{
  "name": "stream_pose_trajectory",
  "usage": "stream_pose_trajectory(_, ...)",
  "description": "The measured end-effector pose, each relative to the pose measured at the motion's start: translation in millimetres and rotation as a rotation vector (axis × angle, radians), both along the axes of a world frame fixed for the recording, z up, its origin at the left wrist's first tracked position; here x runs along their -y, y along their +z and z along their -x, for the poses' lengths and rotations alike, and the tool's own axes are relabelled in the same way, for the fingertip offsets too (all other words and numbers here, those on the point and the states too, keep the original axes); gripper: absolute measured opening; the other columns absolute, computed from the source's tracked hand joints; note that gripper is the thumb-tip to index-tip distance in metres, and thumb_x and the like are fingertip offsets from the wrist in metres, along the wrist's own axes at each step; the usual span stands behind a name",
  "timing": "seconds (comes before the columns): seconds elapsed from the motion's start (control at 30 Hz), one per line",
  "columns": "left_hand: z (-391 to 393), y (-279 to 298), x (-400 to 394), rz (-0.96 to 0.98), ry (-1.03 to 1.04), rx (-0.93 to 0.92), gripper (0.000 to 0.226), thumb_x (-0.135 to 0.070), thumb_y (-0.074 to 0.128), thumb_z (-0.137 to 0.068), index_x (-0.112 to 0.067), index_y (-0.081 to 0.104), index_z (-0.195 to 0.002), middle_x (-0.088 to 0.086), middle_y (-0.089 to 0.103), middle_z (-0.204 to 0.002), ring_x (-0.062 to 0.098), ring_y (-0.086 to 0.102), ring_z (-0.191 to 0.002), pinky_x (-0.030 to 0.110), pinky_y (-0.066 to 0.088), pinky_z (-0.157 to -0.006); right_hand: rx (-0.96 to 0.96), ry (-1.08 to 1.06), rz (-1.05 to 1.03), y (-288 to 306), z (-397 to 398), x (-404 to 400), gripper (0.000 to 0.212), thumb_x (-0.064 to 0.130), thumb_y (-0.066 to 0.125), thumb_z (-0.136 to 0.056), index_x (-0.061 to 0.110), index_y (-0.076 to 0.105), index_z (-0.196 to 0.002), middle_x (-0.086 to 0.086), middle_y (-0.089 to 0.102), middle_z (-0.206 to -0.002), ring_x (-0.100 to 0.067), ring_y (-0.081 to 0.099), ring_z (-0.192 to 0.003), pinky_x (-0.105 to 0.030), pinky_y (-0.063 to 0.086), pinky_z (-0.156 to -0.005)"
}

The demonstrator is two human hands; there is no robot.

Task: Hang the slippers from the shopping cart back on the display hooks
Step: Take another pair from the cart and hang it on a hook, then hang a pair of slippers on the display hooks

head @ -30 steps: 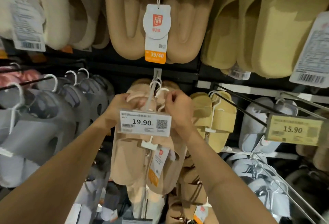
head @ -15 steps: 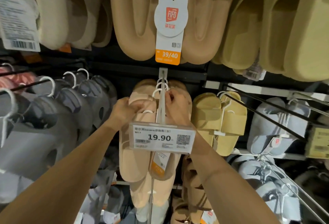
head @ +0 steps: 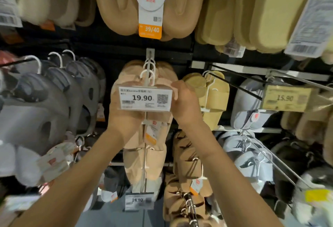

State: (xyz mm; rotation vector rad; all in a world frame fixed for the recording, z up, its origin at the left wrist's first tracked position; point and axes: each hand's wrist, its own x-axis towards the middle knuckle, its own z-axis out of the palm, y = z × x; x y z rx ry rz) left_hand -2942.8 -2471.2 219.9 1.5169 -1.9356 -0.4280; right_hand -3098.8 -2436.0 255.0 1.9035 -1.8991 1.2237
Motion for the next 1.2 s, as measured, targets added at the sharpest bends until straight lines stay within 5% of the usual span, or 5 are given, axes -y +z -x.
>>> stream_pose_trajectory(0.13,40.4,15.2,-93.8,0.051,-0.211,0.163,0.023,-0.027,0.047,-0.09,-0.013,0.065,-0.095,0.009,0.064,-0.099,0.03,0.061,-0.098,0.038,0.051,-0.079,-0.002,-0.05,0.021,1.3,16.5,-79.2,0.028,0.018,0.061,-0.086,0.002,0.057,-0.108,-0.016,0.059,-0.107,-0.032,0.052,-0.101,-0.038,0.043,-0.082)
stream_pose_trajectory(0.33,132.2,51.6,-230.2,0.038,-0.578,0.312,0.015,-0.021,0.044,-0.094,-0.012,0.054,-0.1,0.009,0.056,-0.115,0.026,0.054,-0.111,0.018,0.039,-0.068,-0.112,-0.339,0.102,9.6,56.7,-259.1,0.018,0.011,0.061,-0.074,0.004,0.062,-0.09,-0.013,0.065,-0.084,-0.034,0.061,-0.077,-0.035,0.045,-0.063)
stream_pose_trajectory(0.5,212.3,56.5,-347.9,0.307,-1.008,0.248,0.027,-0.031,0.048,-0.084,-0.028,0.056,-0.109,-0.003,0.063,-0.109,0.023,0.059,-0.104,0.029,0.047,-0.078,-0.182,-0.797,0.126,15.7,96.7,-423.0,0.012,0.02,0.061,-0.078,0.008,0.062,-0.078,-0.009,0.064,-0.074,-0.03,0.061,-0.069,-0.034,0.037,-0.059)
stream_pose_trajectory(0.8,319.7,45.4,-565.1,0.218,-1.751,0.005,0.023,-0.033,0.056,-0.086,-0.028,0.065,-0.106,-0.008,0.069,-0.096,0.024,0.064,-0.093,0.041,0.052,-0.079,-0.084,-1.608,0.048,-13.2,104.7,-658.4,0.019,0.02,0.062,-0.076,0.008,0.063,-0.091,-0.006,0.066,-0.083,-0.028,0.063,-0.077,-0.033,0.05,-0.061)
stream_pose_trajectory(1.2,374.5,-20.9,-780.0,0.287,-2.612,0.153,0.024,-0.035,0.055,-0.086,-0.03,0.063,-0.108,-0.004,0.07,-0.101,0.028,0.064,-0.097,0.04,0.051,-0.083,0.119,-2.641,0.145,-68.9,21.3,-798.8,0.021,0.022,0.06,-0.079,0.009,0.066,-0.094,-0.007,0.069,-0.092,-0.027,0.065,-0.086,-0.038,0.051,-0.076)
